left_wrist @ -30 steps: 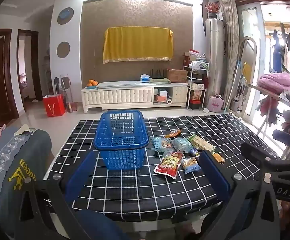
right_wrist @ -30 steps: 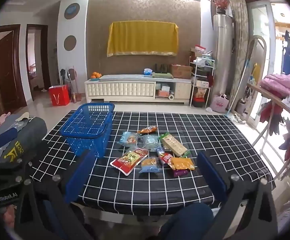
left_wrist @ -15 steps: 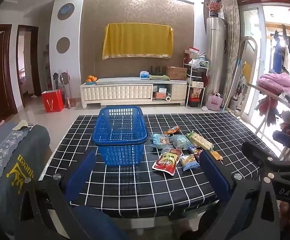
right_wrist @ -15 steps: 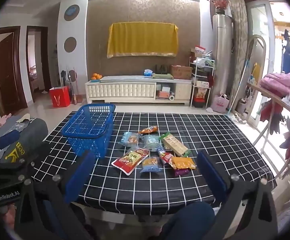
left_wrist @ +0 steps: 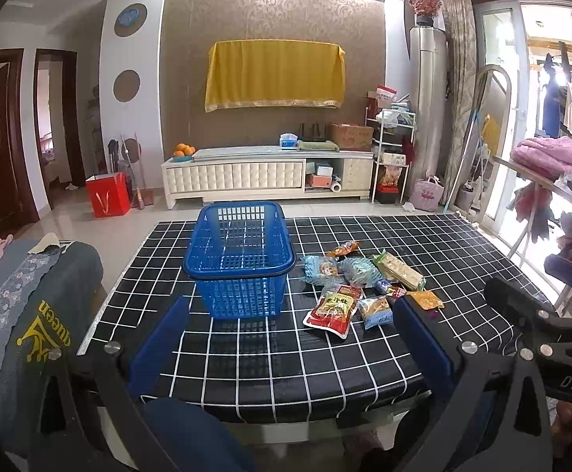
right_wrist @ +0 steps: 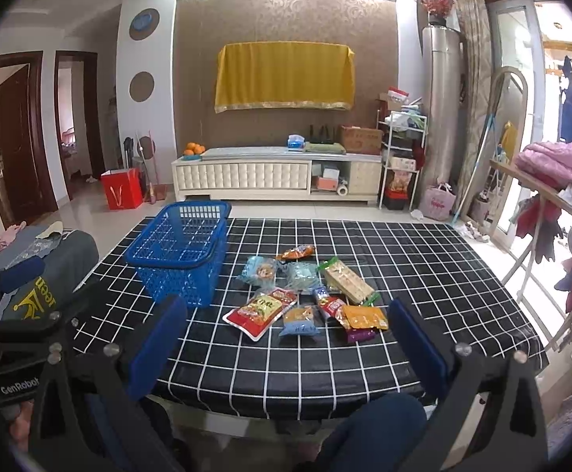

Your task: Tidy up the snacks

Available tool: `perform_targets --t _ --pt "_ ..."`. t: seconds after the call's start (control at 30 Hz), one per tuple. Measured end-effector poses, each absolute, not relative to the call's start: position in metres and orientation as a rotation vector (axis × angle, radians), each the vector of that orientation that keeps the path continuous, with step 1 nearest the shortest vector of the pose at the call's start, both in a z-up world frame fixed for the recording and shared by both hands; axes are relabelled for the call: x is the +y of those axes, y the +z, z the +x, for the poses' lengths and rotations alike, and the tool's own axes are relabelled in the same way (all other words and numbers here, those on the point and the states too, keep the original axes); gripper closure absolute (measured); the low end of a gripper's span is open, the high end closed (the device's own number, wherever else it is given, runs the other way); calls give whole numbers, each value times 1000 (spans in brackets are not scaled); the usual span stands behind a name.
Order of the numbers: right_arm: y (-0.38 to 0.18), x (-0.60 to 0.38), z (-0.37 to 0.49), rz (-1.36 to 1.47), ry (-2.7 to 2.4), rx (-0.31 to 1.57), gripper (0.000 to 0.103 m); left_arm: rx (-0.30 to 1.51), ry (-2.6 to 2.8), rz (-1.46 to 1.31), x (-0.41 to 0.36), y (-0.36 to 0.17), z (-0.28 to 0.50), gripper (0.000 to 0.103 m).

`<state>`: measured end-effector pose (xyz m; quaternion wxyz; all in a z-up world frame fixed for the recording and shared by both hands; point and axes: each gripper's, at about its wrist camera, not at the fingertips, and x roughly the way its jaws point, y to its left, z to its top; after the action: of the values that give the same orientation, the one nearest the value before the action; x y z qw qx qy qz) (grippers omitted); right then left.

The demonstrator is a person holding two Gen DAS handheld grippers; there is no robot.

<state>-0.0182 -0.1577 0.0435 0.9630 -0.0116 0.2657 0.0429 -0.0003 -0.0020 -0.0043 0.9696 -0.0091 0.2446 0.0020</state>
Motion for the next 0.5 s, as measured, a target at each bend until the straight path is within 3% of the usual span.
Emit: perform_targets --t 0.5 --pt "43 -159 -20 -28 70 544 0 493 1 -27 -2 -6 -3 1"
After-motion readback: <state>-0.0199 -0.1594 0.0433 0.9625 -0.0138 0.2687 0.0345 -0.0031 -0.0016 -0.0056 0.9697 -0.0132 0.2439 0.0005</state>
